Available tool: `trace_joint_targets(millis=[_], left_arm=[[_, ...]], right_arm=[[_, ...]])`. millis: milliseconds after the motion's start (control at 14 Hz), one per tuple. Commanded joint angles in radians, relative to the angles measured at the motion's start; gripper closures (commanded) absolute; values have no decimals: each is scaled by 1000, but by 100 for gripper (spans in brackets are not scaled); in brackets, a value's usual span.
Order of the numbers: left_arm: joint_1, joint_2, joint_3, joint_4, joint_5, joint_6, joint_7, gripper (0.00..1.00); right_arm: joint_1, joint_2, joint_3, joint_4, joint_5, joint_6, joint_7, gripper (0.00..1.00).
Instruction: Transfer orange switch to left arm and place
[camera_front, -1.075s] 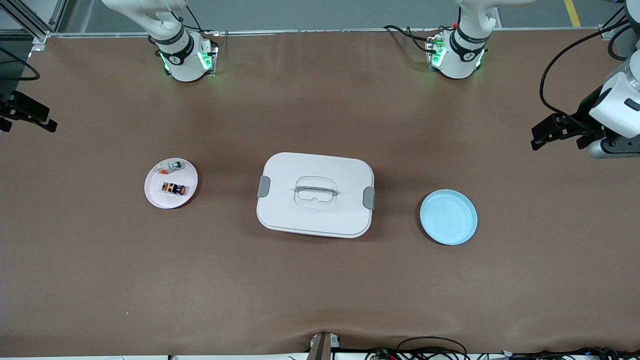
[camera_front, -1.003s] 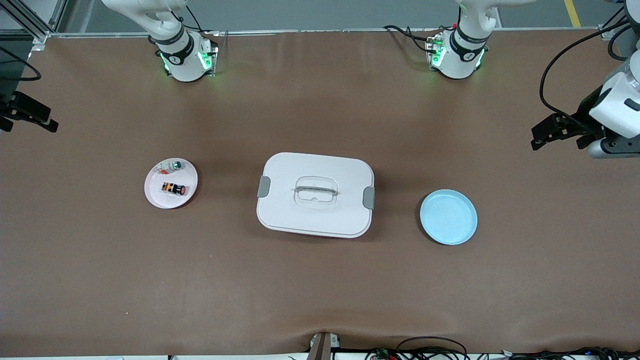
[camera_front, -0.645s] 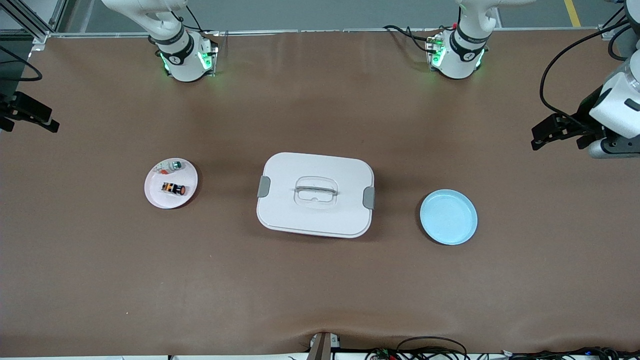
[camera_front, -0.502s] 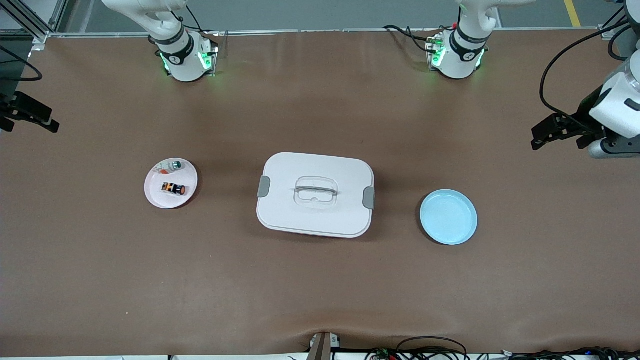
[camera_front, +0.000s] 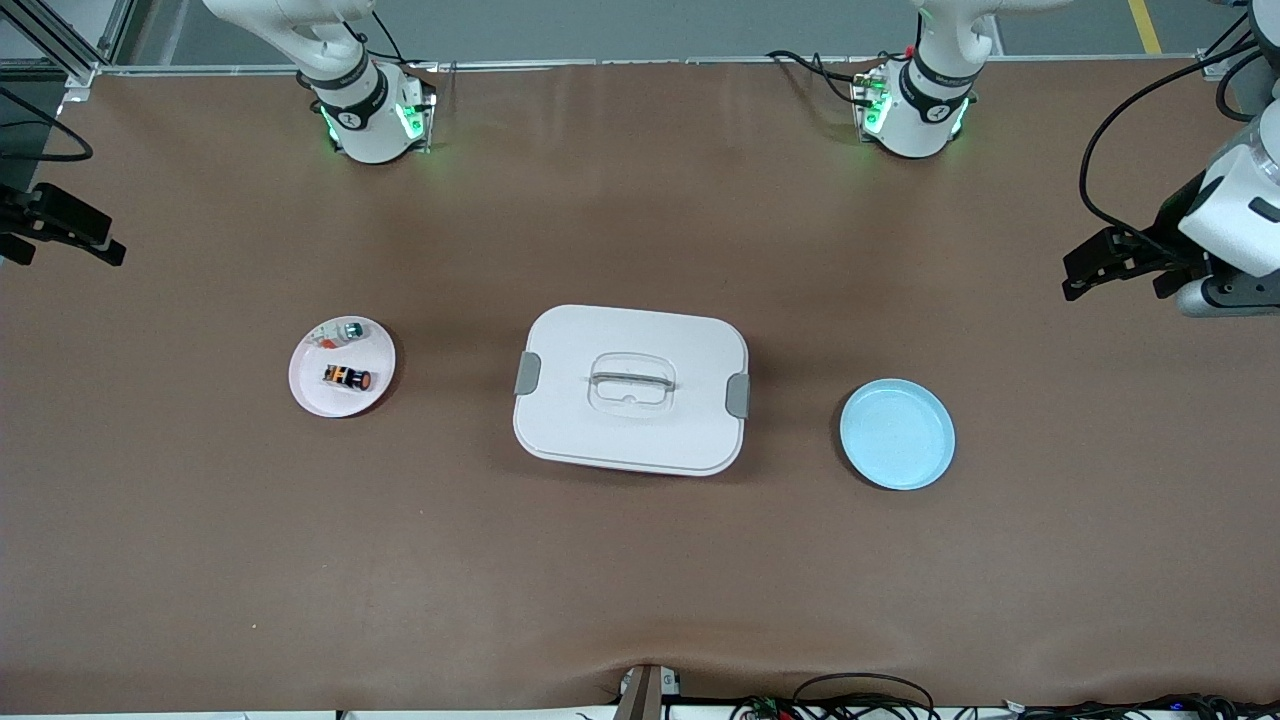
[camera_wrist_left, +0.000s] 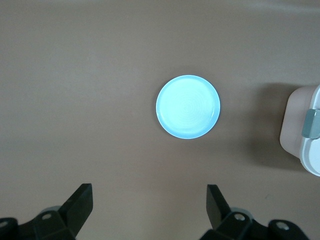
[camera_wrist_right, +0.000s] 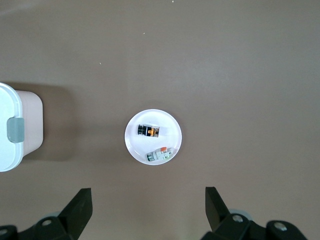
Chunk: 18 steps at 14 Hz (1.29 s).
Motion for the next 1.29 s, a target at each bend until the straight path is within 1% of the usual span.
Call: trace_joint_targets(millis=[0,72,287,358,788,932,1003,1218], left_arm=[[-4,2,5,16,-2,-20,-2,0],[-4,4,7,16,-2,-20,-2,0],[-4,4,7,16,-2,-20,-2,0],[-4,4,5,16,-2,-20,-1,0],[-4,4,7,15,-2,-20,1,0],[-4,4,7,15,-2,-20,0,0],[-4,4,7,15,-2,-20,-1,0],[-4,5,7,13,-2,-20,-1,0]], right_arm=[[-5,3,-4,7,-8,0,18,0],[-9,10,-5,7,-6,9,18,0],[-12,82,-7,7,-9,43,18,0],[-11,93,-7,7,-14,54,18,0],[1,162,-7,-5,-17,187,16,0],[0,178,-7,-49,-12,227,18,0],[0,175,-7,-97,-12,265,22,0],[14,165,-4,-193,-8,312,168,0]])
